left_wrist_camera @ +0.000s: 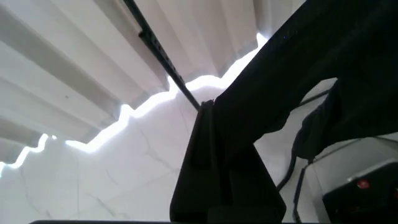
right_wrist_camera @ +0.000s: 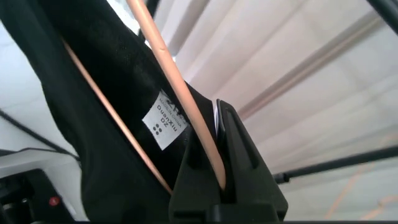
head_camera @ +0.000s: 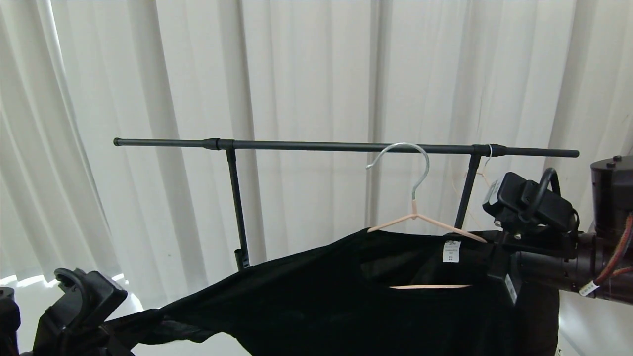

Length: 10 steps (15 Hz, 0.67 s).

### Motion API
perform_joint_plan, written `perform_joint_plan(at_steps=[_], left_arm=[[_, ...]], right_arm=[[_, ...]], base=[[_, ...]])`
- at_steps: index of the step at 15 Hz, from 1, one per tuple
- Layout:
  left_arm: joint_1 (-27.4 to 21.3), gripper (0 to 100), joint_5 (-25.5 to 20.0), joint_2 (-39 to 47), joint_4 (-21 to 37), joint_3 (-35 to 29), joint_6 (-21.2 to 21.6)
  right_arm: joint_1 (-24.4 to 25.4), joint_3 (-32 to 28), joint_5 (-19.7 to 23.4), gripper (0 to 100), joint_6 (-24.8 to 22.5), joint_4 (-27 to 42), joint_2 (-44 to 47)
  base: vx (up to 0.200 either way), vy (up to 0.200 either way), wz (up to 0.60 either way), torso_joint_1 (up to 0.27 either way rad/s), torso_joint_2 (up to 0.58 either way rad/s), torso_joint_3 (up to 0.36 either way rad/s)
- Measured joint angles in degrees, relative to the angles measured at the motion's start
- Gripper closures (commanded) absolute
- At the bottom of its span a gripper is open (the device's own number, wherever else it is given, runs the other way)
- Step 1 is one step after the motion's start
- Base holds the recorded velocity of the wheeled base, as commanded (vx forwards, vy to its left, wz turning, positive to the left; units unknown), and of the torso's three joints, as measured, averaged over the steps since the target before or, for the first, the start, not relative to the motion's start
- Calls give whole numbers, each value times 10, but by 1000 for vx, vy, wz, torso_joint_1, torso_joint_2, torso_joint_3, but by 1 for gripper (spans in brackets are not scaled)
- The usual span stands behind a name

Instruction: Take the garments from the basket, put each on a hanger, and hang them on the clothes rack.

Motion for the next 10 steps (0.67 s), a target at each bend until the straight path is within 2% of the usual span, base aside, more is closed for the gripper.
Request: perform_joint_plan(at_steps=[4, 8, 10], left_arm=[[-25, 0, -2, -26, -1, -25, -5], [-42, 0, -3, -54, -1, -27, -60], [-44, 0, -3, -63, -1, -27, -67]], right_arm=[[-3, 2, -23, 100, 0, 13, -2], [-10, 3, -26, 100, 0, 16, -2], [-13, 4, -34, 100, 0, 16, -2]], base=[[0, 0, 0, 0, 0, 0], [0, 0, 0, 0, 0, 0], [0, 0, 0, 0, 0, 0]])
